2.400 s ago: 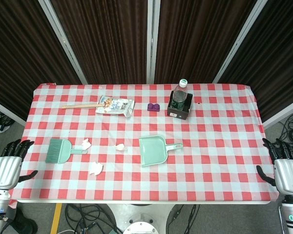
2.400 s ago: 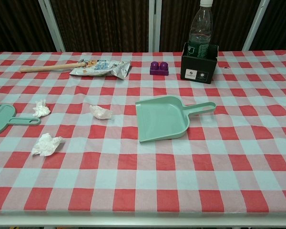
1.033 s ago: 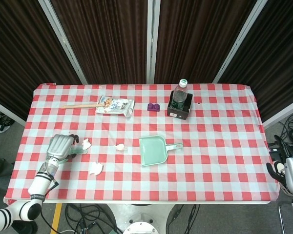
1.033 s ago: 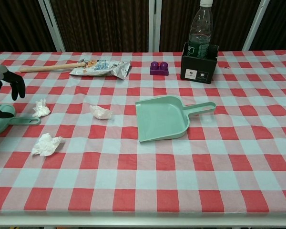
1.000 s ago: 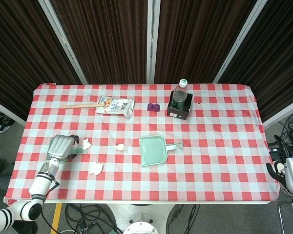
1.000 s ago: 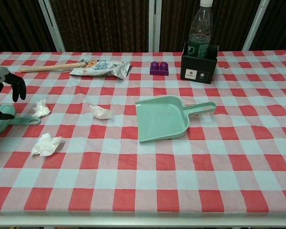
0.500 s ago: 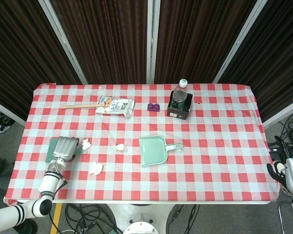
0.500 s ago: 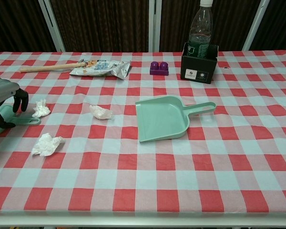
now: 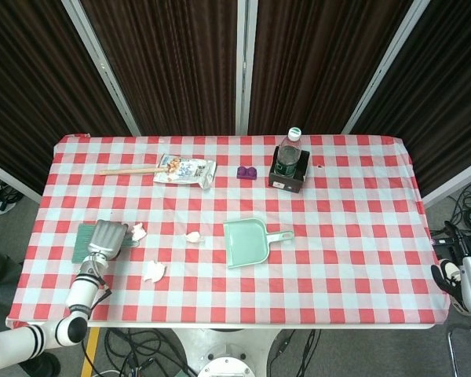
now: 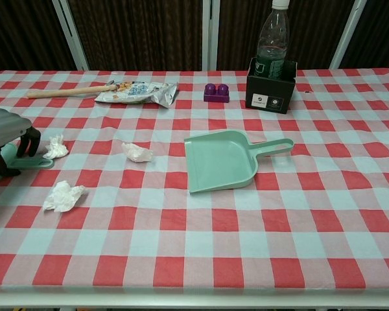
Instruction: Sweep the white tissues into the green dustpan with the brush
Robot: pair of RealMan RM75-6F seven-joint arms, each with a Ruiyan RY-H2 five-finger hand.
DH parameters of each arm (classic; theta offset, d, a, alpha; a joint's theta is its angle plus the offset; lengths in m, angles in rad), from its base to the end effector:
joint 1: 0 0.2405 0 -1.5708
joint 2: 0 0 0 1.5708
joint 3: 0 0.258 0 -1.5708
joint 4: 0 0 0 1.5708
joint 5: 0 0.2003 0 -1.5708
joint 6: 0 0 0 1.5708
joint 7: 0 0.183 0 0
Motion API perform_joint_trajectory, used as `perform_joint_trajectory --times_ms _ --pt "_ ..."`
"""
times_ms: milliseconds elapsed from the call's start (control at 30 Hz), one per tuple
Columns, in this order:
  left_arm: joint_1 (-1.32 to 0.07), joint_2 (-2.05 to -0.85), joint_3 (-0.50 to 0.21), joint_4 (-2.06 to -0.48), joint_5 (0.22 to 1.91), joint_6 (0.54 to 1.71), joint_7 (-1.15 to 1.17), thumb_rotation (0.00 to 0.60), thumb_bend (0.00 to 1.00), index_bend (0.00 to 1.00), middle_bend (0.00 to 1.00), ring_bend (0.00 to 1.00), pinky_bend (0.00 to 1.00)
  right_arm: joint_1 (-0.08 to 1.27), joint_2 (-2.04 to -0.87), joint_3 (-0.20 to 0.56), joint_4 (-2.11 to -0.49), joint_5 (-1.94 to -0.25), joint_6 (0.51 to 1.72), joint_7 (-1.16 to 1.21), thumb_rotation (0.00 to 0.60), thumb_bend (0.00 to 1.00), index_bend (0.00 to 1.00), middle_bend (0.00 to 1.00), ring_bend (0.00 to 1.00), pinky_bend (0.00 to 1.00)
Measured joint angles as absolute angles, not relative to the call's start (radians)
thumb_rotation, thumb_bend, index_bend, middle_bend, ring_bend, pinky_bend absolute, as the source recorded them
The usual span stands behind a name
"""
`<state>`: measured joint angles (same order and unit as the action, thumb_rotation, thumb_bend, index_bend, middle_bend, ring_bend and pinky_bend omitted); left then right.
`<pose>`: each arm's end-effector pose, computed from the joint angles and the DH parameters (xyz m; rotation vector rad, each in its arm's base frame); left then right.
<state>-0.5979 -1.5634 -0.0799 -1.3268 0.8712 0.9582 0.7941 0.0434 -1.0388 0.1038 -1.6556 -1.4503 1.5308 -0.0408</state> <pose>-0.2766 0.3529 -0.0195 -1.8069 -0.7749 -0.2917 -0.3128 -0.2160 0.2109 1.2906 -0.8141 0.8603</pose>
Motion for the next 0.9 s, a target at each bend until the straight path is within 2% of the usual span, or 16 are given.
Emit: perform_joint_trajectory --times_ms 267,567,800,900 --pt "-0.616 -1.573 -0.068 -1.313 0.859 0.954 0.796 0.6 0.28 0.49 0.48 0.75 0.89 0.042 -1.041 0.103 -1.654 -1.447 1.527 -0.04 0.6 0.23 0.1 0.24 0.06 0.12" --pt "-0.618 -1.568 -0.052 -1.298 0.922 0.961 0.744 0.6 0.41 0.55 0.54 0.78 0.89 0.046 -1.04 0.106 -1.66 -1.44 1.518 -0.054 0.6 0.23 0.12 0.25 0.07 0.14" --pt "-0.597 -1.516 -0.04 -1.305 1.073 0.999 0.586 0.6 0.44 0.55 0.55 0.78 0.89 0.089 -1.03 0.1 -1.692 -1.461 1.446 -0.076 0.6 0.3 0.19 0.31 0.14 0.21" --pt "-0.582 -1.479 -0.031 -1.322 1.144 1.021 0.505 0.6 0.44 0.55 0.55 0.78 0.89 0.13 -1.034 0.098 -1.705 -1.47 1.38 -0.094 0.6 0.3 0.24 0.34 0.17 0.24"
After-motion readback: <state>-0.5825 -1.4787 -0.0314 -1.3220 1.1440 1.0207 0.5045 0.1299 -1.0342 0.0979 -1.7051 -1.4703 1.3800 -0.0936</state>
